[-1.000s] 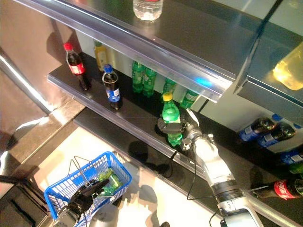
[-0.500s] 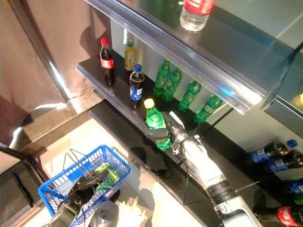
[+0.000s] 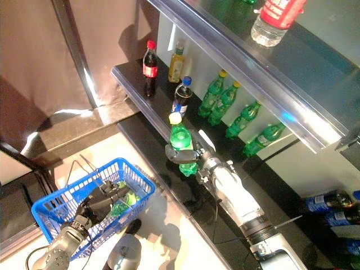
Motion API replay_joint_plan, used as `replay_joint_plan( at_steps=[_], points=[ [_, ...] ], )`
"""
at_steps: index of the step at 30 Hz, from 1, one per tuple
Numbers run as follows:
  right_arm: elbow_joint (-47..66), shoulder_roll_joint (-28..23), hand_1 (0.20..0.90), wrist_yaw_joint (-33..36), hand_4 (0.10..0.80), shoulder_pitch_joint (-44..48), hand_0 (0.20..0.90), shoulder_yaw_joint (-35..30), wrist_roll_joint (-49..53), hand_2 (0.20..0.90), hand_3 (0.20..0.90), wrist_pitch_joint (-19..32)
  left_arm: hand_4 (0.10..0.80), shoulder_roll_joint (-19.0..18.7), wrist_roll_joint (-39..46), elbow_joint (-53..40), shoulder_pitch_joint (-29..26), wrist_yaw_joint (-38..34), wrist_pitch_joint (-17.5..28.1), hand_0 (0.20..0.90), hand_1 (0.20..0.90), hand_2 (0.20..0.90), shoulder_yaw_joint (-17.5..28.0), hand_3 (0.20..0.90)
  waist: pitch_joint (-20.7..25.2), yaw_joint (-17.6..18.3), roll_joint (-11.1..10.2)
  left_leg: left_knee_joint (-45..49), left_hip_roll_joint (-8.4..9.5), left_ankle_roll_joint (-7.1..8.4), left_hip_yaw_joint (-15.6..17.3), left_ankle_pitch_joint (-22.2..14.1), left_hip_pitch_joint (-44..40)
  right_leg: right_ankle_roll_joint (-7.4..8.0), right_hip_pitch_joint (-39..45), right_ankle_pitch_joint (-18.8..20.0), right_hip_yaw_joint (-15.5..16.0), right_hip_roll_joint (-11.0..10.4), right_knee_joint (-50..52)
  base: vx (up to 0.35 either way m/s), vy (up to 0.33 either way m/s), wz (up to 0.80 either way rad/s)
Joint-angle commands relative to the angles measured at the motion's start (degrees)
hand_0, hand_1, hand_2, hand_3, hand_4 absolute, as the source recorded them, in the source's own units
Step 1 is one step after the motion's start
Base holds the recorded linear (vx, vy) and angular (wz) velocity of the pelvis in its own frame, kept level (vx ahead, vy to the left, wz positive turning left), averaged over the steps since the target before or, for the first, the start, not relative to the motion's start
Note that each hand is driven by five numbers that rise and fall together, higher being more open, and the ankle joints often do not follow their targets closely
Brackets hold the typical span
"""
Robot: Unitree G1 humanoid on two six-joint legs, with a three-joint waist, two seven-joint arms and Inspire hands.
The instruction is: Pick up the drink and place into the basket.
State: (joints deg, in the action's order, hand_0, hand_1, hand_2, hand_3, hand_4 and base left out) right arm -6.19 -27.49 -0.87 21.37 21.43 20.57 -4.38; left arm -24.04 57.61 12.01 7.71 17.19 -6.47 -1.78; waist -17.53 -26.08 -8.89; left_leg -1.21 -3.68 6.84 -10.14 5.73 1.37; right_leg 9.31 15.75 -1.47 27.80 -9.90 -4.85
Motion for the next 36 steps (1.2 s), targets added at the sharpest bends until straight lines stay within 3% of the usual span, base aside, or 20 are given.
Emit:
replay_joint_plan(
  at_steps=[1,19,36],
  points=[
    [7.77,-1.66,0.3,1.43,0.1,4.43,0.3,1.11,3.59,0.3,0.2,11.65,0.1,-0.52,7.96,-22.61,-8.77,16.92,6.59,0.3,0.3,0.3,-2.63,0.2,12.08,-0.2,2.55,-3.19,-0.81,-1.53,1.43,0.28,-3.73,-5.18,-4.04,-0.34,-0.46,2.0,7.66,0.0,0.0,0.0],
    [10.19,-0.42,0.3,2.06,0.1,5.4,0.3,6.77,2.88,0.3,0.2,13.06,0.1,-4.08,10.27,-37.48,-10.81,27.12,1.94,0.3,0.3,0.3,-7.54,0.2,12.14,-3.62,1.93,-3.21,0.06,-0.87,-2.37,-0.64,-2.29,-4.47,-4.07,-1.34,0.43,1.85,7.82,-0.002,-0.015,0.06],
    [9.97,1.67,0.3,1.95,0.1,6.54,0.3,11.62,1.78,0.3,0.2,11.71,0.1,-5.09,12.62,-42.93,-14.61,28.63,3.97,0.3,0.3,0.3,-11.54,0.2,12.59,-4.26,1.53,-3.08,0.64,-0.67,-3.25,-0.47,-0.97,-4.18,-4.69,-1.04,1.14,1.68,7.65,-0.003,0.0,0.02]
  ],
)
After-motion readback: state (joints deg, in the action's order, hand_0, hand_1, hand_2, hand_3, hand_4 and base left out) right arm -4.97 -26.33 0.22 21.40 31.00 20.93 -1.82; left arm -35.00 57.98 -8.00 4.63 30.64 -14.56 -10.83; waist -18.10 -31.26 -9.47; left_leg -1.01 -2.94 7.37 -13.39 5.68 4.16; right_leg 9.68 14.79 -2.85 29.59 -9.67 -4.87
